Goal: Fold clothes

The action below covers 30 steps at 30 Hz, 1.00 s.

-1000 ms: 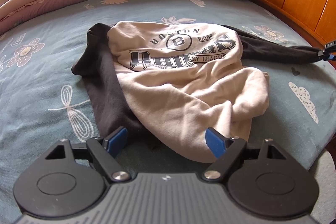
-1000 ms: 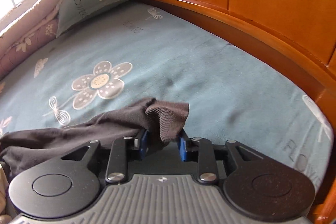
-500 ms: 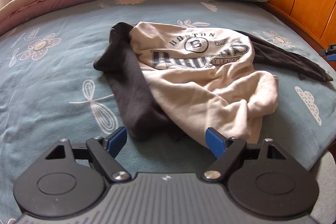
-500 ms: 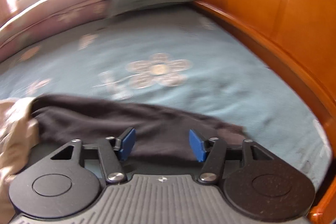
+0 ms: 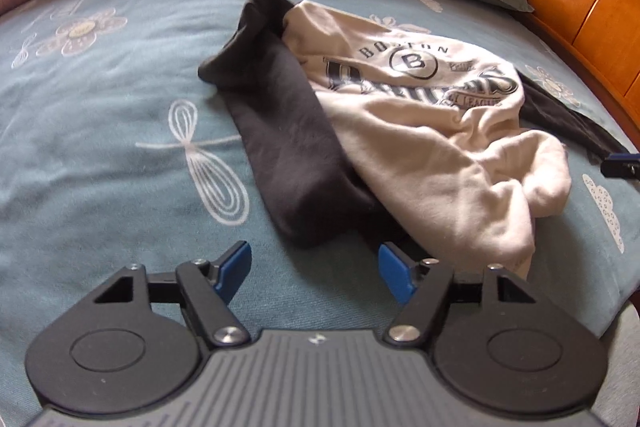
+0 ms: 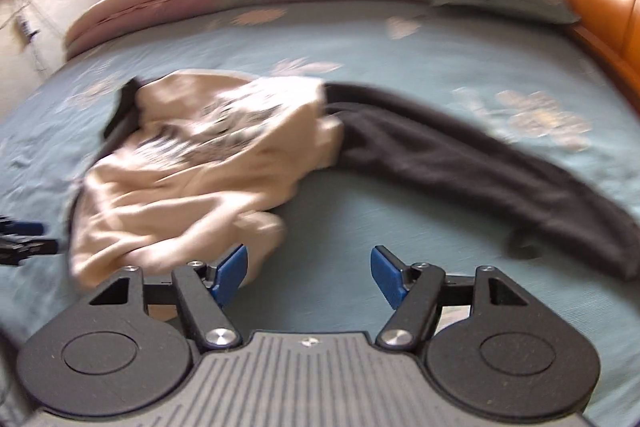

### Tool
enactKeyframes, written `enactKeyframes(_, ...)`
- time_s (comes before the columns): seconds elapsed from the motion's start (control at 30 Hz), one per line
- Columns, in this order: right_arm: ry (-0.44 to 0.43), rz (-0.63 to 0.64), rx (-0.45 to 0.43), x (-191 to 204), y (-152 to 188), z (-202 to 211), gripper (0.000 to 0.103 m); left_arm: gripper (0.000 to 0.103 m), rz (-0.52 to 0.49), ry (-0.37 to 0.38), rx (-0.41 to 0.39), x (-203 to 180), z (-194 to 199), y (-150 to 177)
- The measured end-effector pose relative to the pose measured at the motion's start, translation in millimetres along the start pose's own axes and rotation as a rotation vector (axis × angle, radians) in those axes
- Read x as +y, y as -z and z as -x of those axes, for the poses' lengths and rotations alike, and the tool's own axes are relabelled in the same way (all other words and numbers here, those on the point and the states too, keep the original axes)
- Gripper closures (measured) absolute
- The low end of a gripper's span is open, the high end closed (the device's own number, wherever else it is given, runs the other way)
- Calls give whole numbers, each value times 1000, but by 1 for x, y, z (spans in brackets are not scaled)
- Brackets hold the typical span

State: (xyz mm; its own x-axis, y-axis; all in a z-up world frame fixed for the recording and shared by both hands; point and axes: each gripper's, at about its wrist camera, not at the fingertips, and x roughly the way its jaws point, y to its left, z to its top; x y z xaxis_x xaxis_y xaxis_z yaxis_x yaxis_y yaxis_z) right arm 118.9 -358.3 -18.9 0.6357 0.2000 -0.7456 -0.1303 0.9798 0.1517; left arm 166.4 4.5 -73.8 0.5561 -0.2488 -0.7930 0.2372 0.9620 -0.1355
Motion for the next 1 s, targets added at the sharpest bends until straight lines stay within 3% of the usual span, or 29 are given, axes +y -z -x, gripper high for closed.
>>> enactKeyframes(0.2, -215, 109, 29, 74, 0, -11, 30, 27, -3, 17, 23, 12, -2, 6)
enactKeyframes(0.33, -262, 145, 85, 103, 3, -29, 30, 24, -20, 12, 37, 23, -5, 16)
enactKeyframes(0.47, -309, 181, 141, 133, 6, -48, 30, 15, -42, 44, 38, 27, -3, 18)
enactKeyframes(0.53, -332, 199, 169, 147, 7, -57, 28, 15, -72, -1, 35, 28, -5, 19)
enactKeyframes(0.7, -386, 241, 235, 182, 10, -80, 28, 2, -103, 11, 21, 30, -9, 22)
enactKeyframes(0.77, -344, 219, 220, 164, 4, -81, 28, 1, -117, 7, 22, 28, -10, 22)
enactKeyframes(0.9, -165, 258, 138, 142, -11, -79, 28, 1, -122, 2, 22, 24, -10, 21)
enactKeyframes(1.0, -153, 217, 126, 127, -17, -75, 28, 3, -112, 32, 17, 22, -7, 19)
